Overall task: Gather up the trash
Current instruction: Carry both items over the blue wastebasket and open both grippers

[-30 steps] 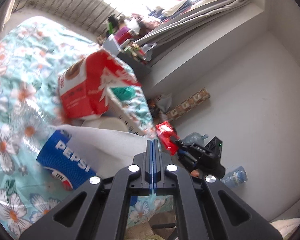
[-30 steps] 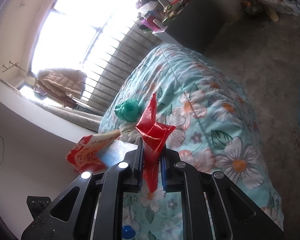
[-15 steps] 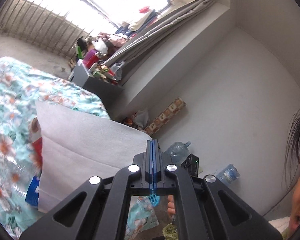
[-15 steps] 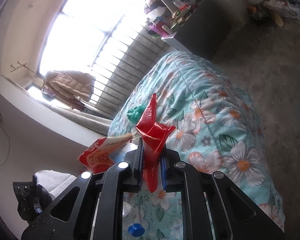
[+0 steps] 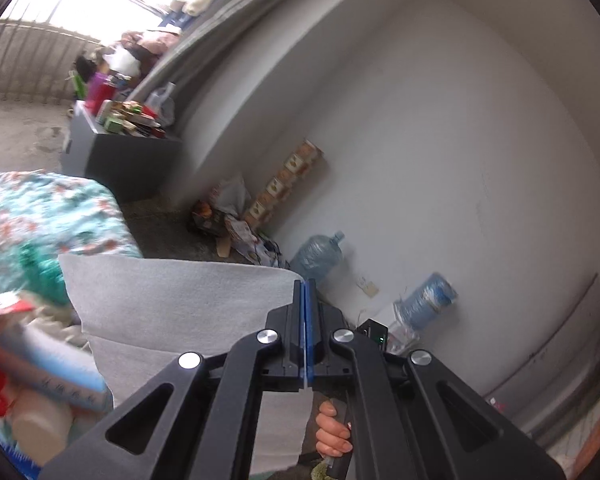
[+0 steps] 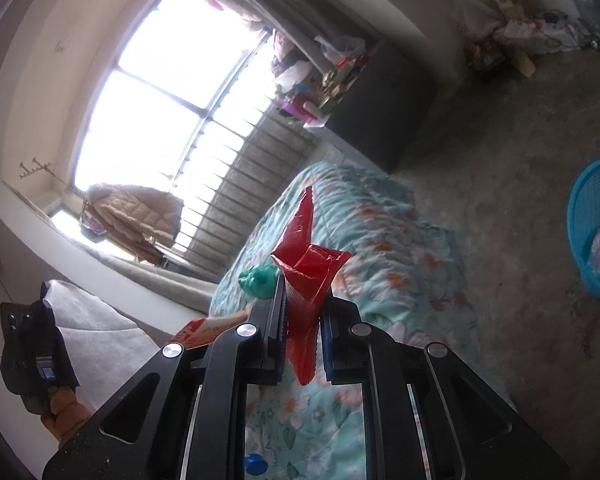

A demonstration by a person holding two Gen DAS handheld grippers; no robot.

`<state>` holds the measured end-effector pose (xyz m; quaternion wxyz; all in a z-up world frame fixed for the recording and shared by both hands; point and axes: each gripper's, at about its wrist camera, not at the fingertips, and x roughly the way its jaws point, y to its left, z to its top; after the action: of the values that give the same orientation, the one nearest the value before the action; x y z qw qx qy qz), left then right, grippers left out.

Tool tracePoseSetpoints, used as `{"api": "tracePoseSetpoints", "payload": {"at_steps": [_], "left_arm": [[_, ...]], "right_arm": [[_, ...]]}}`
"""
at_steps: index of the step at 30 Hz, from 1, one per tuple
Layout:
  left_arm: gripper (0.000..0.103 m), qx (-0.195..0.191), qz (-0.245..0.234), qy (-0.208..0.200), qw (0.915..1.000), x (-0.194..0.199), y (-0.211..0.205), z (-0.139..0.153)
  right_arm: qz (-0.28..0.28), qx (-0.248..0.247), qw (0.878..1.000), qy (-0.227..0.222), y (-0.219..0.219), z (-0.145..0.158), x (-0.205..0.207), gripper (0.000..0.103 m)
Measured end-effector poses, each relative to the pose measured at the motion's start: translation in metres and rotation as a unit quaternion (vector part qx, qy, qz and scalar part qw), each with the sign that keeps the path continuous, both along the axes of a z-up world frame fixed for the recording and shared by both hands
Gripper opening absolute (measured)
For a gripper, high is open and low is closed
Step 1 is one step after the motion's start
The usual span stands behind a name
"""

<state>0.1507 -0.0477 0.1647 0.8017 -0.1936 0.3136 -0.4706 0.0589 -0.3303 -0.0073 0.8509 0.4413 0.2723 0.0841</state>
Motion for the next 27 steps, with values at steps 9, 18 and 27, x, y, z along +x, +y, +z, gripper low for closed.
{"api": "tracePoseSetpoints", "payload": {"at_steps": [9,18,27], "left_arm": [[0.000,0.060,-0.104,0.015,0.9926,0.034,-0.189,-0.013],[0.000,0.114,-0.176,0.071,0.9753,0.057,-0.356,-0.082],[0.000,0.192,-0.208,0.117,0.9518,0.077,-0.457,-0.189]], "right_arm": [[-0.166,-0.028,0.985,0.042,-0.098,-0.023,-0.056,0.013],[-0.264,-0.012,0.958,0.112,-0.154,-0.086,-0.080,0.013],[-0.295,0.034,0.940,0.166,-0.196,-0.154,-0.083,0.013]]}}
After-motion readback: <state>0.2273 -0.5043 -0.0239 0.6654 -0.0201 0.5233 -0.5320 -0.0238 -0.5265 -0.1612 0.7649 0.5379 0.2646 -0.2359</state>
